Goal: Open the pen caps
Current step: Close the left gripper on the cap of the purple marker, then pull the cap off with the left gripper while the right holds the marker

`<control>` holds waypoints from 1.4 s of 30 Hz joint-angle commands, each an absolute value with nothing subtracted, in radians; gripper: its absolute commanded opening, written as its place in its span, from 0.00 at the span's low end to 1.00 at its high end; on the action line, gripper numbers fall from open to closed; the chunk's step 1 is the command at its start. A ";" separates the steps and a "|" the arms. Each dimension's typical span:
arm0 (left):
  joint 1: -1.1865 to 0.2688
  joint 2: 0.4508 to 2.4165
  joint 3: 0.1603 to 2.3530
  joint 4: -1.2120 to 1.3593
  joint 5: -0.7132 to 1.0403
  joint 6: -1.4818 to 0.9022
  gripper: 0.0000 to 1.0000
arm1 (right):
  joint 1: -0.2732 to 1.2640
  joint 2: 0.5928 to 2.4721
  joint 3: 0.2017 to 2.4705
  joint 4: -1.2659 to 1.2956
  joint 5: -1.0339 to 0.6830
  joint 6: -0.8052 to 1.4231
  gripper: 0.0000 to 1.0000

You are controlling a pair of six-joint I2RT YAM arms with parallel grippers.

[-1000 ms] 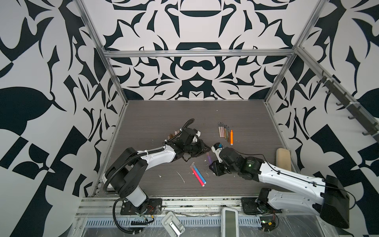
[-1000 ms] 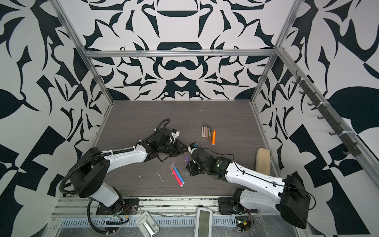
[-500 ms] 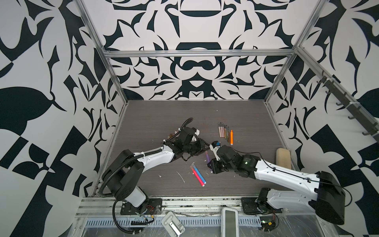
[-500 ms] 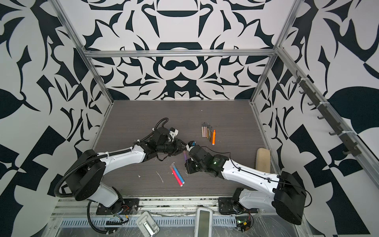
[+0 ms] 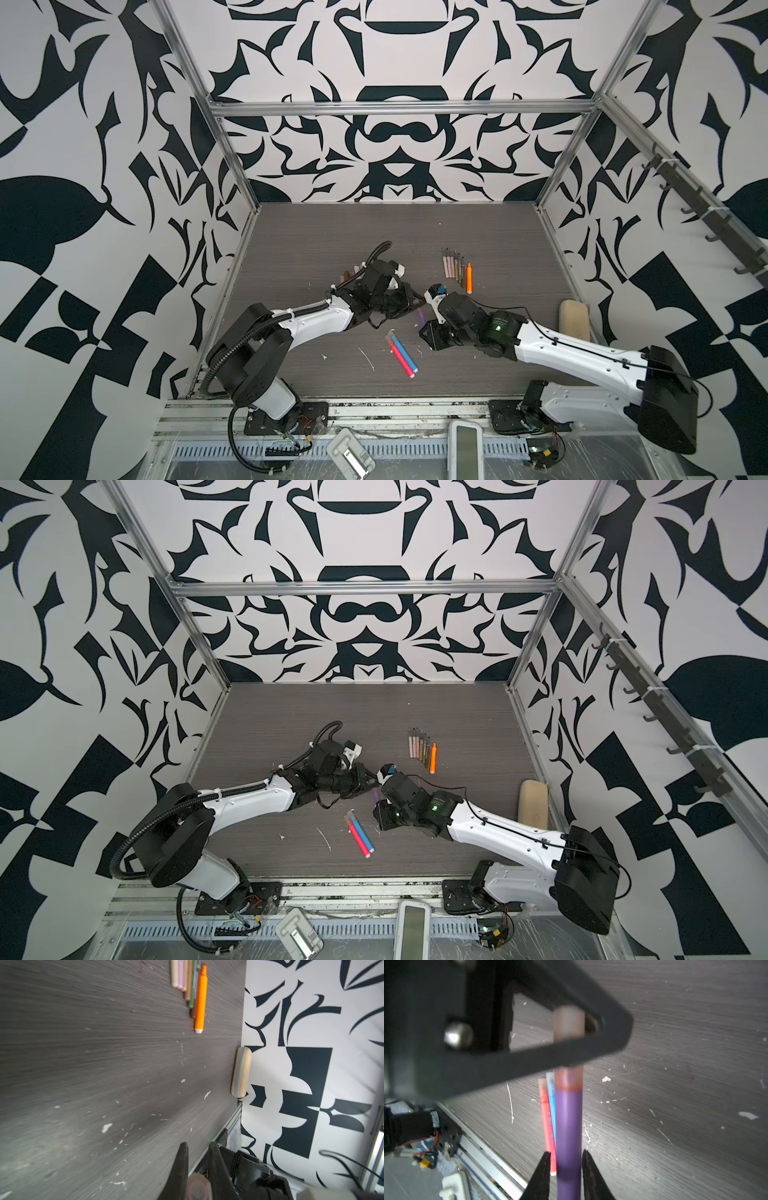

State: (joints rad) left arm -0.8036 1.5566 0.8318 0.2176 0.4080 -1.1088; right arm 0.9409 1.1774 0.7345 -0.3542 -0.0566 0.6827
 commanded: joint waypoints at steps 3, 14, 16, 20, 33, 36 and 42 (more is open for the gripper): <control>-0.819 1.520 0.825 0.261 0.441 -1.125 0.00 | 0.932 1.219 0.813 -0.330 -0.034 0.668 0.32; -0.548 1.493 0.970 -0.100 0.412 -0.874 0.00 | 1.038 1.238 0.701 -0.227 0.011 0.766 0.00; -0.455 1.517 1.040 -0.205 0.353 -0.788 0.00 | 1.098 1.231 0.639 -0.163 0.027 0.830 0.00; -0.388 1.563 1.158 -0.382 0.298 -0.661 0.00 | 1.134 1.160 0.565 -0.126 0.081 0.889 0.00; -0.220 1.576 1.089 -0.568 0.041 -0.543 0.00 | 0.975 1.031 0.445 -0.131 0.138 0.804 0.00; -0.220 1.650 1.122 -0.602 -0.030 -0.535 0.00 | 0.911 1.070 0.439 -0.133 0.111 0.762 0.00; -0.217 1.783 1.165 -0.573 -0.063 -0.534 0.00 | 0.840 1.168 0.458 -0.081 0.053 0.690 0.00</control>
State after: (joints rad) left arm -0.2173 1.7584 1.1351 -0.5507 -0.0223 -0.5472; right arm 0.8585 1.1412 0.4343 -0.1375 0.0910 0.7422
